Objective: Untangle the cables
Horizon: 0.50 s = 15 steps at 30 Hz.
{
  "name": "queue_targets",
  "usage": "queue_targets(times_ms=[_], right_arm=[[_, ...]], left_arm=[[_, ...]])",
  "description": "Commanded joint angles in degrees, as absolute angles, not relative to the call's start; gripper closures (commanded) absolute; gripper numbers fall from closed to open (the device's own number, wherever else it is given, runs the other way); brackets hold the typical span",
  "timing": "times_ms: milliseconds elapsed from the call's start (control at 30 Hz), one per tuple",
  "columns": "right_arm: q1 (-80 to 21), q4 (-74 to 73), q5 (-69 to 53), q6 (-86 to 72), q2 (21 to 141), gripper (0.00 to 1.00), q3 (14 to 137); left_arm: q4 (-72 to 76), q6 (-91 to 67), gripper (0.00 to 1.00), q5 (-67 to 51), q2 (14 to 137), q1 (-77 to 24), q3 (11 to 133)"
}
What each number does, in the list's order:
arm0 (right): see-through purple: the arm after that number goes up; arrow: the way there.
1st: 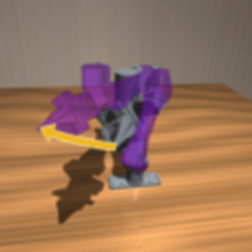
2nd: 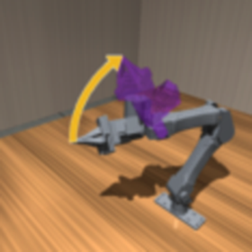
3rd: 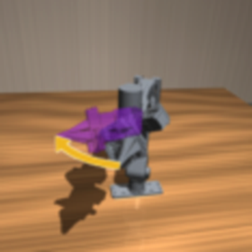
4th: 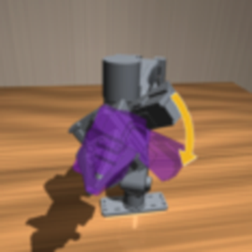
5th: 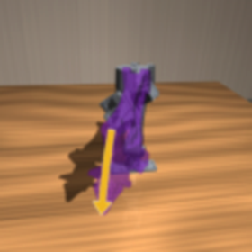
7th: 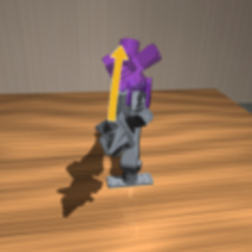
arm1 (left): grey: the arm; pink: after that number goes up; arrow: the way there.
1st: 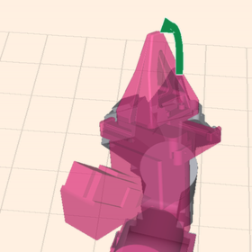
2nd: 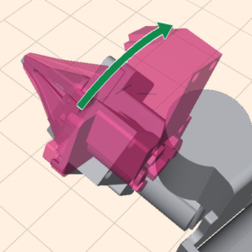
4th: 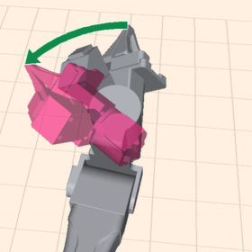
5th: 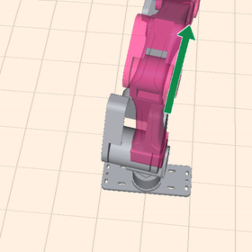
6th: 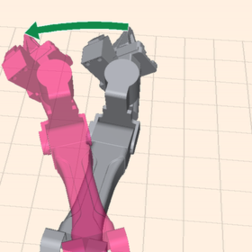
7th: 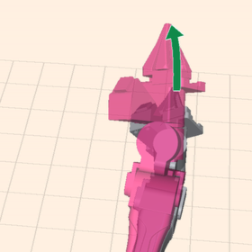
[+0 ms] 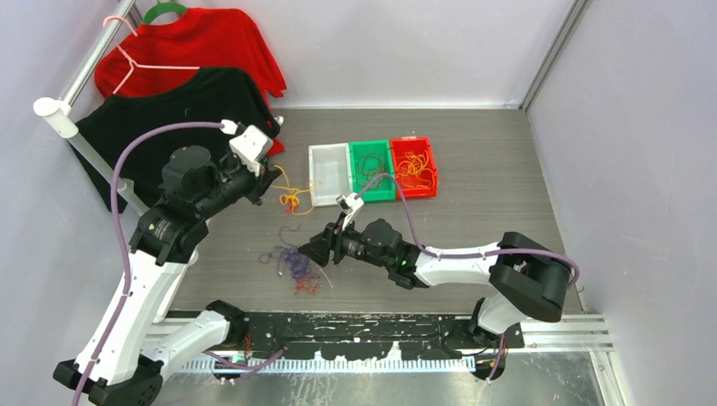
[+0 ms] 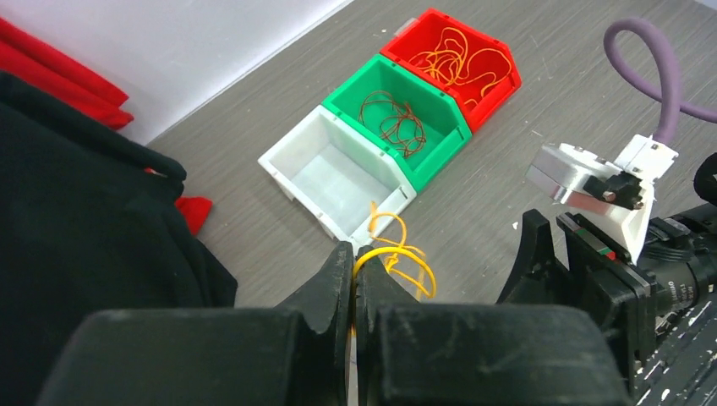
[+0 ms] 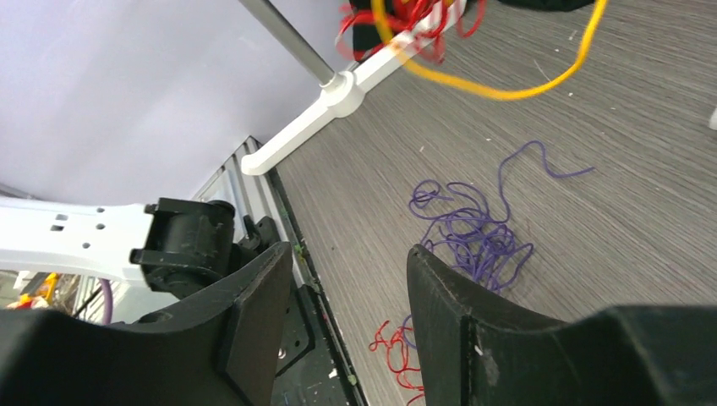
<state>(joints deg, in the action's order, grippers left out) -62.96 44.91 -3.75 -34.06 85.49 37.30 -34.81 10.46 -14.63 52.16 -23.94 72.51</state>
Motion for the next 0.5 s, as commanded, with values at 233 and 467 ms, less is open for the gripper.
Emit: queue_targets(times_ms=[233,467], right_arm=[[-65.13,35.88,1.11,-28.53,79.22,0.43,32.38],[-69.16,24.49,1.0,-25.51,82.71,0.44,34.12]], left_arm=[[-36.57,9.78,1.0,-8.11,49.46,-23.82,65.58],[-35.33,16.91,1.0,-4.05,51.41,-23.81,62.08]])
